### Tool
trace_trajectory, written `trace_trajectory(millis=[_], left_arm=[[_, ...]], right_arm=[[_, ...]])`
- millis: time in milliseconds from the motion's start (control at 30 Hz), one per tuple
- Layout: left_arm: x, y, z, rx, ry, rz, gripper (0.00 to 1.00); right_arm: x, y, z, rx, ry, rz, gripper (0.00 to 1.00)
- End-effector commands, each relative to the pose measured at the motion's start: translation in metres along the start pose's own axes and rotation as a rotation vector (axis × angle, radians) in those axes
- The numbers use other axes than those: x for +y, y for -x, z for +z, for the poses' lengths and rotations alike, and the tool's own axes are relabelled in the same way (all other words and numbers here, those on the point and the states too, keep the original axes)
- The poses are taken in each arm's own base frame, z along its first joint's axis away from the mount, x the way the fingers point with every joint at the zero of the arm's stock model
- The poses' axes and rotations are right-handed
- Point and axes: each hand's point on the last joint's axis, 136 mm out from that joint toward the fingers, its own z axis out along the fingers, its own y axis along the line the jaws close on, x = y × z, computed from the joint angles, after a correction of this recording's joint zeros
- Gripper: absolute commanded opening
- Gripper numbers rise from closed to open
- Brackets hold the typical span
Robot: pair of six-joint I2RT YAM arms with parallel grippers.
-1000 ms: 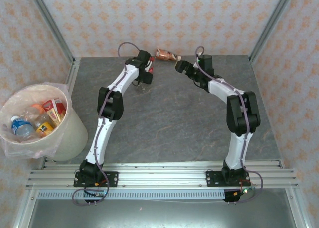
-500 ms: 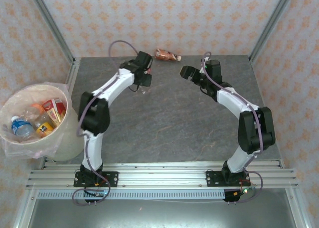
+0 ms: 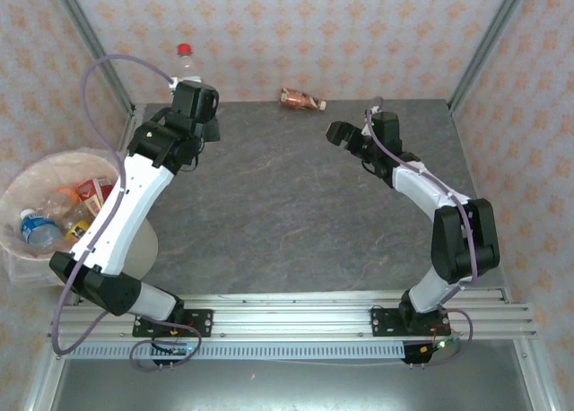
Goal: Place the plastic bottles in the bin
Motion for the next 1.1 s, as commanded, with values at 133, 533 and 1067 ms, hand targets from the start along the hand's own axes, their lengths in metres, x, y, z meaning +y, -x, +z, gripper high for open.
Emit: trace_trajectory(millis=[133,533,1067], left_arm=[[0.129,0.001,-0.06,-0.113,0.464,-0.11,0.46],[0.238,-0.063,-0.076,0.016,0.651,-0.34,0.47],[0.246,-0.103,-0.077,0.095,0.636,-0.428,0.8]], right_arm=[[0.001,0.004,-0.007,-0.024,-0.004,0.024,0.99],[0.004,0.003,0.005,0.012,0.005,0.053,0.99],[0.0,-0.014,0.009,0.05,-0.006,0.071,0.99]])
